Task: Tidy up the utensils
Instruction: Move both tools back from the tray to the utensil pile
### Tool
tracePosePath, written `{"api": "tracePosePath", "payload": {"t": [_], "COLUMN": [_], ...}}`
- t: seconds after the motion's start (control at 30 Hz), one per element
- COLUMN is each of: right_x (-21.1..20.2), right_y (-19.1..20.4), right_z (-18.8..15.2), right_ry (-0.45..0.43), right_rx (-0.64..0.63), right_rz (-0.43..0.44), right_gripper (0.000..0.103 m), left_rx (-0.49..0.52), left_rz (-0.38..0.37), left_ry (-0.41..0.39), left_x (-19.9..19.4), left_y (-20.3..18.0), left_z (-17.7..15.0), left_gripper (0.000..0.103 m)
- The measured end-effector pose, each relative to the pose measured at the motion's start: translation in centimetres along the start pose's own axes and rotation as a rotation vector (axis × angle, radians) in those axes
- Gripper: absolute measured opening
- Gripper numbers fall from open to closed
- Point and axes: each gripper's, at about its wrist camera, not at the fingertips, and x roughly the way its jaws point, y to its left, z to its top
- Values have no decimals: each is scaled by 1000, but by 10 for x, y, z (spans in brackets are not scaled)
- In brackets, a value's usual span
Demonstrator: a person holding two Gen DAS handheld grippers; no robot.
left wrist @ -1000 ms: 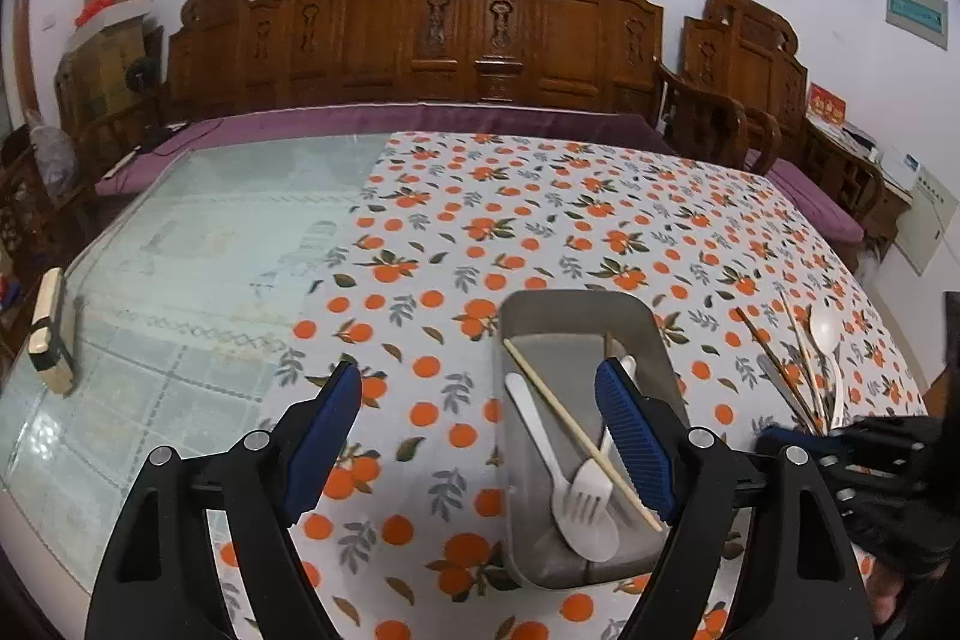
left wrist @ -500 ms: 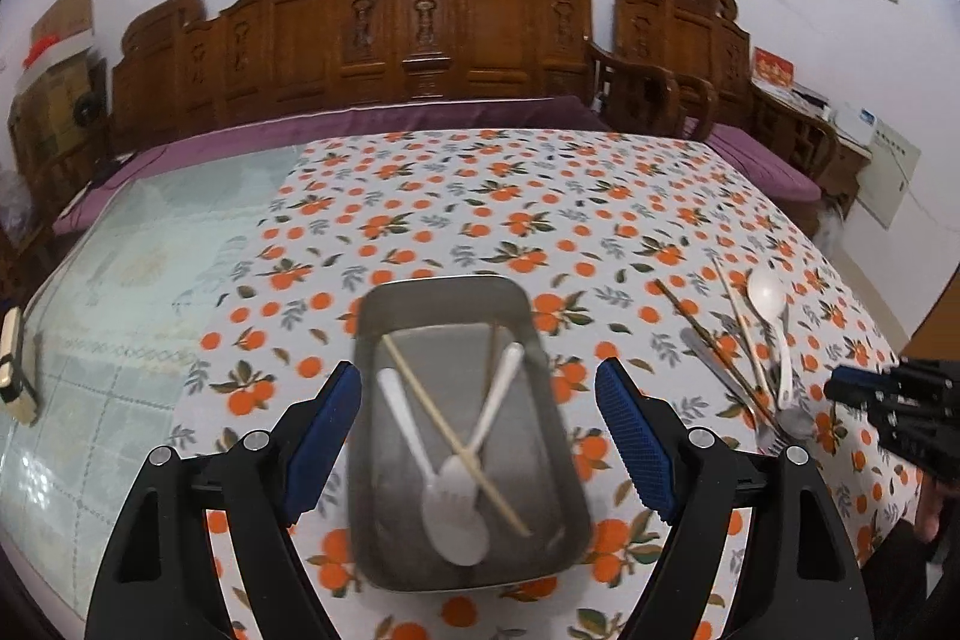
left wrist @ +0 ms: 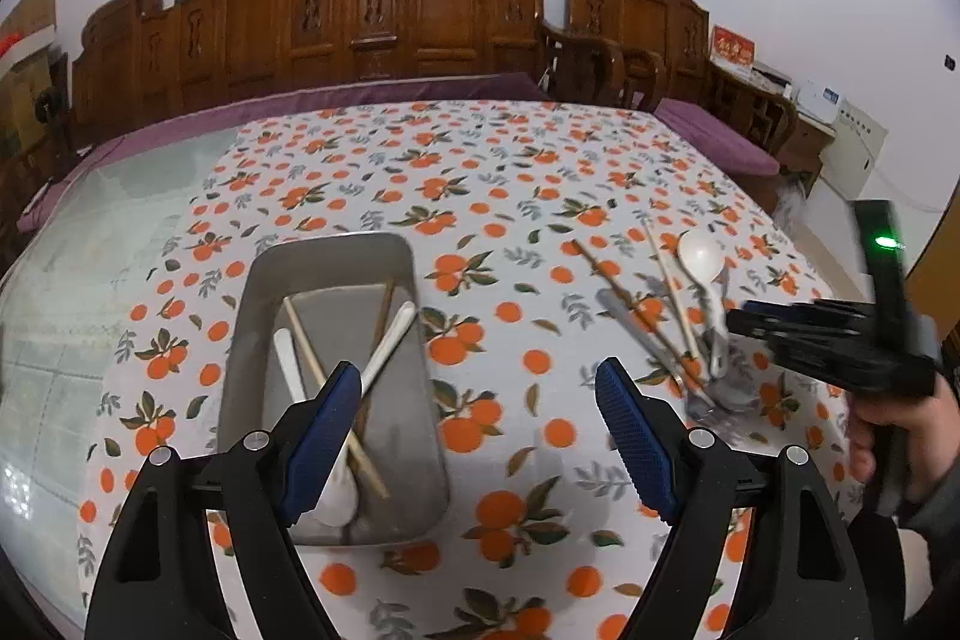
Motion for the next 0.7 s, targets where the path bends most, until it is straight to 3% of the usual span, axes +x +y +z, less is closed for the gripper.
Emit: {"api": "tracePosePath", "payload": {"t": [0.3,0.37,0.43,0.47,0.7], "right_x": [34,34,32,30,1], "right_y": [-14,-15,-18,-19,-33], "right_z": [11,11,10,10,10], "right_ry": [71,74,81,83,40], "right_rx": [27,23,32,34,19], "right_rz": [19,26,56,61,123], "right_gripper": [28,25,9,6,5], "left_rx": [64,99,120,115,135], "left_rz": [30,54,68,67,27], "left_ry": [23,35,45,57,100], "left_x": [8,14,18,21,46], "left_y": [-24,-30,-33,-34,-61], "left_z": [-3,-5,-6,-6,8], "left_gripper": [77,77,77,77,77]}}
